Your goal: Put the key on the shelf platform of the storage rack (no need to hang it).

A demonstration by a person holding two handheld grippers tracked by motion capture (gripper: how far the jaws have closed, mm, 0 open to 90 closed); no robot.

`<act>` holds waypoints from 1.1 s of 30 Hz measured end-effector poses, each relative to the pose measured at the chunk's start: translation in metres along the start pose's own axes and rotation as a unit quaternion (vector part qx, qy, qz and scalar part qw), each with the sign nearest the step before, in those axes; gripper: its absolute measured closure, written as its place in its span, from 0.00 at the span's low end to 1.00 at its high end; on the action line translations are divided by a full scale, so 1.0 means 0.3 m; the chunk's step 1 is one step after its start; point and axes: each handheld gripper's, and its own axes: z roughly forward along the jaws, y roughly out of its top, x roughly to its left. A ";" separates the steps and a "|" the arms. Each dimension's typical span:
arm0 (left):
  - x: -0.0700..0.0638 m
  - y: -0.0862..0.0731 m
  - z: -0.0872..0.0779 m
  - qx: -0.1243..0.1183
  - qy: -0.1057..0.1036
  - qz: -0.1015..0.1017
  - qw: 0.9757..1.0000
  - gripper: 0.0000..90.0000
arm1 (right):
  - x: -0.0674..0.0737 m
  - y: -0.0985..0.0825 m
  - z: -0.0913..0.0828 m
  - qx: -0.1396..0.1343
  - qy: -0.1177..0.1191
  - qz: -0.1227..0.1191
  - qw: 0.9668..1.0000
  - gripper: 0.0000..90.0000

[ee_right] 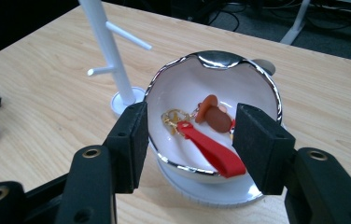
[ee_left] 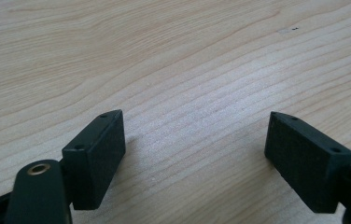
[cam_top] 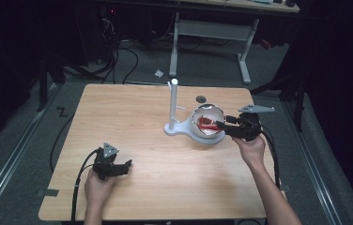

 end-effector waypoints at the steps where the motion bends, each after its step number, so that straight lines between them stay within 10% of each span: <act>1: 0.000 0.000 0.000 0.000 0.000 0.000 1.000 0.23 | 0.004 -0.002 -0.006 -0.001 0.001 -0.001 1.000 0.51; 33: 0.000 0.000 0.000 0.000 0.000 0.000 1.000 0.23 | 0.106 -0.140 -0.090 -0.024 0.035 -0.008 0.999 0.51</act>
